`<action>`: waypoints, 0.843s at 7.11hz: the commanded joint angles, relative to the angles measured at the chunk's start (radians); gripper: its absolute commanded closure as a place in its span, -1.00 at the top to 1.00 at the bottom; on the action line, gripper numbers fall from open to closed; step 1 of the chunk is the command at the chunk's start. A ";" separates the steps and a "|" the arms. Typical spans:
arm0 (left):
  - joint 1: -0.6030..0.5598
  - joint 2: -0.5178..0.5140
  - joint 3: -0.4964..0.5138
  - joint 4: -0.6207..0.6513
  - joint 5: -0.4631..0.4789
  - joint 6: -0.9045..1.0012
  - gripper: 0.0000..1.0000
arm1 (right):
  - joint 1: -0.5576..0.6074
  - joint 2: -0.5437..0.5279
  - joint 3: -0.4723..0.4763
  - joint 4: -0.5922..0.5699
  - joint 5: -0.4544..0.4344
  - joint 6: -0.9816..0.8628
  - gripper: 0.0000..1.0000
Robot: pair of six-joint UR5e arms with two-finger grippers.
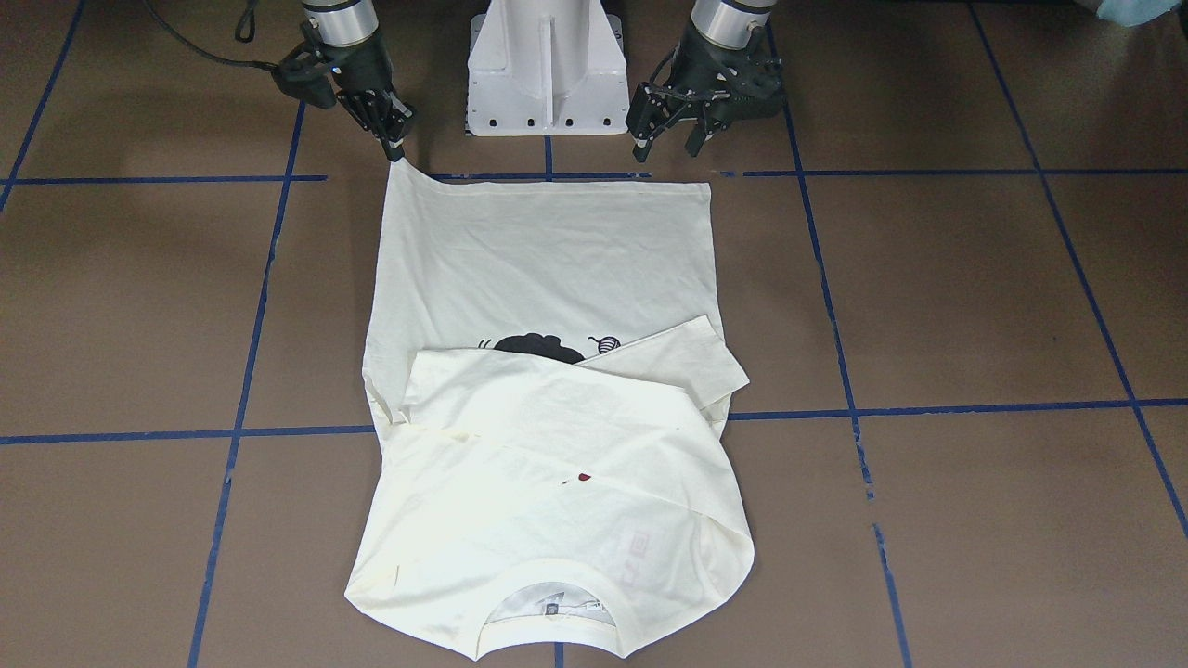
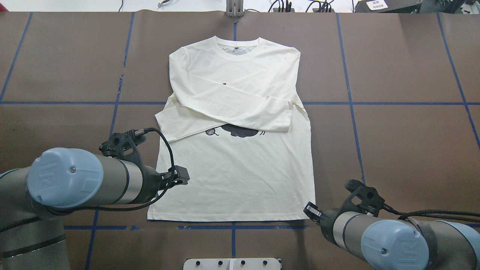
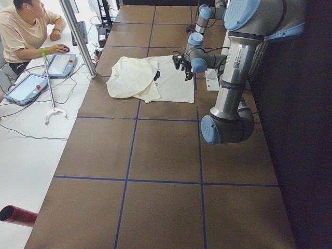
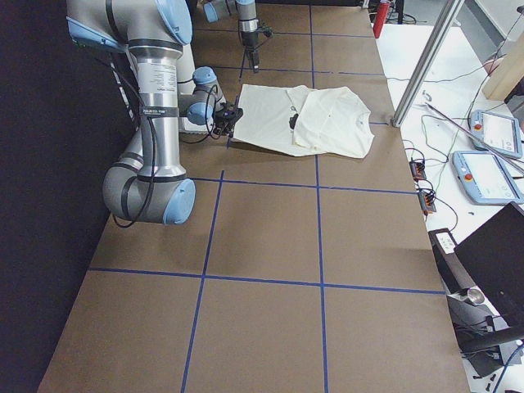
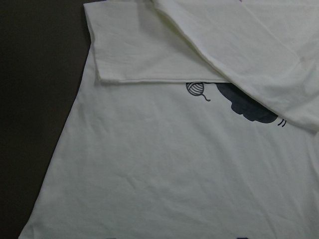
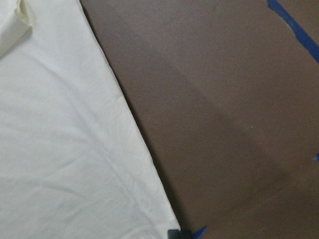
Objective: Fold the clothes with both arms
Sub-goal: 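Lower both grippers to the hem corners nearest the robot and grasp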
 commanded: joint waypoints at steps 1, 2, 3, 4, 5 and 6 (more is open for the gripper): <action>0.059 0.005 0.031 0.002 0.001 -0.060 0.69 | 0.017 -0.007 0.018 0.000 0.008 0.000 -1.00; 0.059 0.005 0.047 0.003 0.000 -0.060 0.68 | 0.017 -0.007 0.018 0.000 0.011 0.000 -1.00; 0.061 0.006 0.101 0.003 0.000 -0.060 0.67 | 0.023 -0.008 0.018 0.000 0.011 0.000 -1.00; 0.064 0.008 0.129 0.003 0.000 -0.058 0.66 | 0.024 -0.008 0.018 0.000 0.011 0.000 -1.00; 0.070 0.037 0.139 0.002 0.000 -0.055 0.65 | 0.026 -0.008 0.018 0.000 0.011 0.000 -1.00; 0.075 0.061 0.140 0.002 0.000 -0.049 0.62 | 0.026 -0.010 0.016 0.000 0.011 0.000 -1.00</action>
